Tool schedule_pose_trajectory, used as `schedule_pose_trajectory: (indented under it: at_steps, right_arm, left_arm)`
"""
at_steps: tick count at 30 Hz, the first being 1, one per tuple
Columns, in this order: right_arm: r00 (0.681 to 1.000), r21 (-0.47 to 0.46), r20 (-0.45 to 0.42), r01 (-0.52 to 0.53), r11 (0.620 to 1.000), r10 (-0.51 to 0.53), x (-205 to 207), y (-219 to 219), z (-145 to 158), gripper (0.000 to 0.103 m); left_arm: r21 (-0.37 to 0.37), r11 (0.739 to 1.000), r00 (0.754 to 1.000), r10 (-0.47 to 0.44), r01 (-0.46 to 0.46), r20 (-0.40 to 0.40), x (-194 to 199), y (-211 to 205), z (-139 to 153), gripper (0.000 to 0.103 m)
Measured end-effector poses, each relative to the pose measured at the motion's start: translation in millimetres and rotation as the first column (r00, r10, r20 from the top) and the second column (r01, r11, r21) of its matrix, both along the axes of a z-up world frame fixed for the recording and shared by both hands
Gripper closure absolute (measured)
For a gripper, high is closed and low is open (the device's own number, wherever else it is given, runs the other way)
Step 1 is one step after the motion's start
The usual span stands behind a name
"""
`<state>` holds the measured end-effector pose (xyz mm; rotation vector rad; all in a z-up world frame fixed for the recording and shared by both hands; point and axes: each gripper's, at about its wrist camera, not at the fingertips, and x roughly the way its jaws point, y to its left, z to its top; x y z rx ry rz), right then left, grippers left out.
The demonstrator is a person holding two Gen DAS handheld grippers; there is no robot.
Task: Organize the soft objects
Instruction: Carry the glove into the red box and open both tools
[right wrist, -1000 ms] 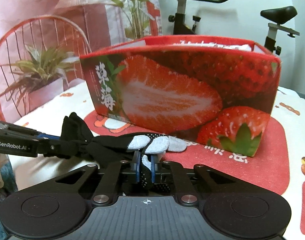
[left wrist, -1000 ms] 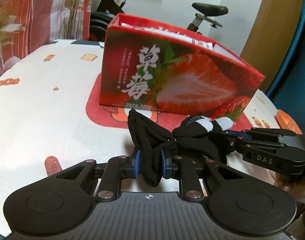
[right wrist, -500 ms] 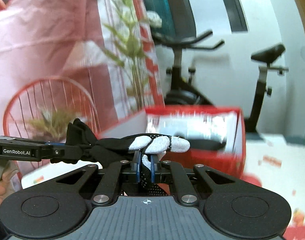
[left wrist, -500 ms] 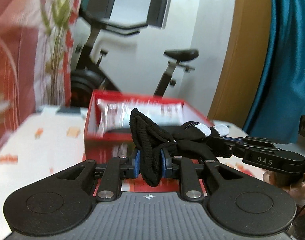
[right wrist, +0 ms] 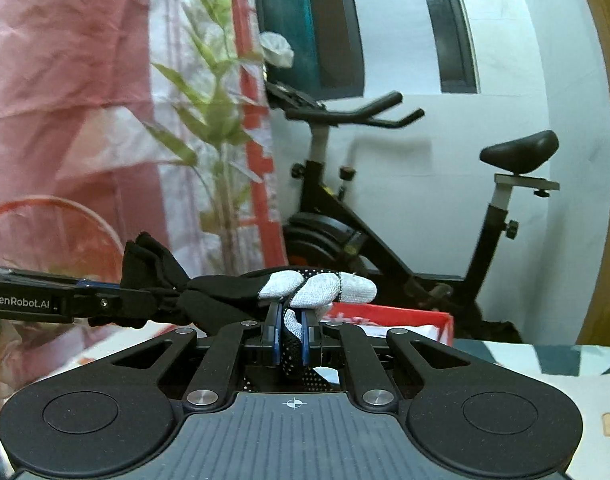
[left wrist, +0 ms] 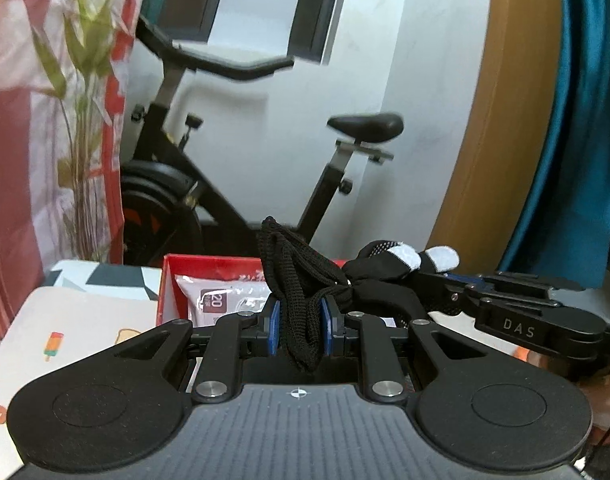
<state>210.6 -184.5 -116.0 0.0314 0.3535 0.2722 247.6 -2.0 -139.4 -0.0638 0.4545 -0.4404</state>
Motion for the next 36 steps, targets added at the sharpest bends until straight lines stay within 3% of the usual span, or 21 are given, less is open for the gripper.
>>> schedule_pose_trajectory:
  at_steps: [7,14,18,27,30,32,36]
  right_arm:
    - [0.991,-0.022,-0.123,0.053,0.998,-0.055,43.1,-1.8,-38.9,0.094]
    - [0.971,-0.032,-0.235,0.043,0.999,-0.05,63.6,-0.4,-76.2,0.094]
    - [0.966,-0.06,-0.253,0.035,0.998,-0.049,68.2,7.3,-82.6,0.094]
    - [0.946,-0.102,-0.308,0.075,0.992,-0.103,71.6,10.0,-83.3,0.094]
    - [0.941,-0.115,-0.31,0.101,0.988,-0.132,69.8,9.5,-82.8,0.091]
    - [0.94,-0.122,-0.305,0.119,0.985,-0.151,67.7,9.5,-80.7,0.087]
    - [0.939,-0.133,-0.29,0.149,0.98,-0.182,59.8,8.3,-73.1,0.077]
  left_arm:
    - [0.058,0.998,0.99,-0.011,0.019,-0.139,52.6,-13.7,-36.7,0.08]
    - [0.058,0.998,0.973,0.002,0.011,-0.229,75.3,4.8,-63.9,0.066]
    - [0.117,0.993,0.974,0.053,-0.027,-0.222,77.0,7.7,-64.3,0.056]
    - [0.15,0.988,0.985,0.063,-0.039,-0.163,72.3,-2.9,-54.8,0.05]
    - [0.161,0.986,0.987,0.068,-0.043,-0.148,67.7,-5.6,-52.3,0.037]
    - [0.168,0.983,0.987,0.091,-0.068,-0.135,64.1,-5.9,-49.0,0.02]
    - [0.162,0.981,0.988,0.122,-0.105,-0.097,53.4,-3.4,-37.1,0.011]
